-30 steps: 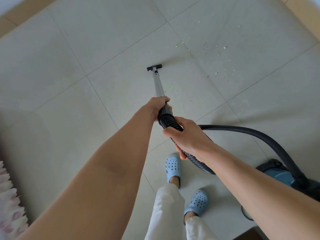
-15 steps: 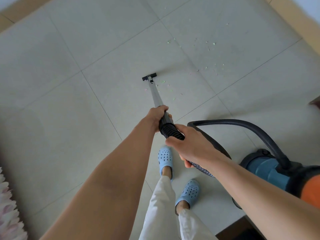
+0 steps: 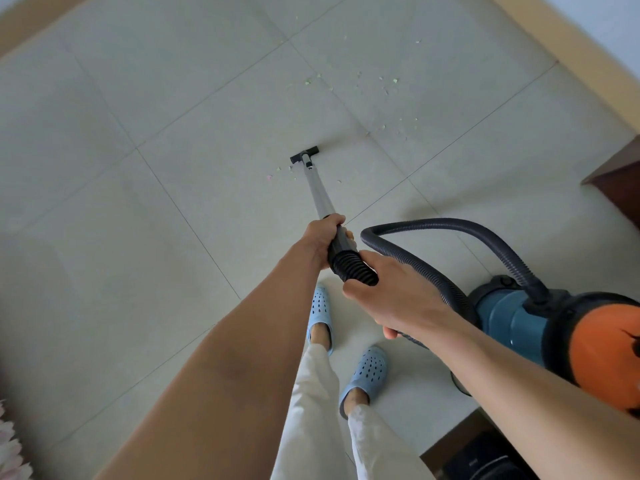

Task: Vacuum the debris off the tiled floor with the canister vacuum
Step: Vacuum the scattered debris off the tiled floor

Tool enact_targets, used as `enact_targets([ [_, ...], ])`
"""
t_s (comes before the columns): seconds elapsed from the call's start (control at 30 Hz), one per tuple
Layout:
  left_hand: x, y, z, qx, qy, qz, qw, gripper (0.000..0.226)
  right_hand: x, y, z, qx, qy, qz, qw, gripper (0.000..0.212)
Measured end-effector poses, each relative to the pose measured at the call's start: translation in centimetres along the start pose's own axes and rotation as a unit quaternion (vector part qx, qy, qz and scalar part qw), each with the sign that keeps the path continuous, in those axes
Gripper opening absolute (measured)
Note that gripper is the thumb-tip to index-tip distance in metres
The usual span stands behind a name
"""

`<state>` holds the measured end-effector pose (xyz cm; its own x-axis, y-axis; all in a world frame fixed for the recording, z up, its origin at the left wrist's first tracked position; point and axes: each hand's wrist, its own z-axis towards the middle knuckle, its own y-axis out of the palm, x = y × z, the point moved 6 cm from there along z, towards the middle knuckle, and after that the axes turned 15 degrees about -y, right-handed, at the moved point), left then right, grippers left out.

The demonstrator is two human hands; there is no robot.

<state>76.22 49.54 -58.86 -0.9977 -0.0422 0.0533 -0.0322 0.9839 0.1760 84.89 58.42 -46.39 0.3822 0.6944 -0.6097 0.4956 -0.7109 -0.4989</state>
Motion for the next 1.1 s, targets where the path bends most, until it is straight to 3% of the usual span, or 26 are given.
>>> enact_targets([
  [0.57, -6.6, 0.7, -1.0, -0.003, -0.011, 0.036, 0.999, 0.017, 1.8, 2.4, -6.8, 0.016, 0.006, 0.004, 1.0, 0.017],
  [1.1, -8.1, -2.7, 0.1, 0.018, -0.013, 0.173, 0.985, 0.017, 0.5, 8.9, -8.0, 0.08, 0.066, 0.113, 0.988, 0.015],
])
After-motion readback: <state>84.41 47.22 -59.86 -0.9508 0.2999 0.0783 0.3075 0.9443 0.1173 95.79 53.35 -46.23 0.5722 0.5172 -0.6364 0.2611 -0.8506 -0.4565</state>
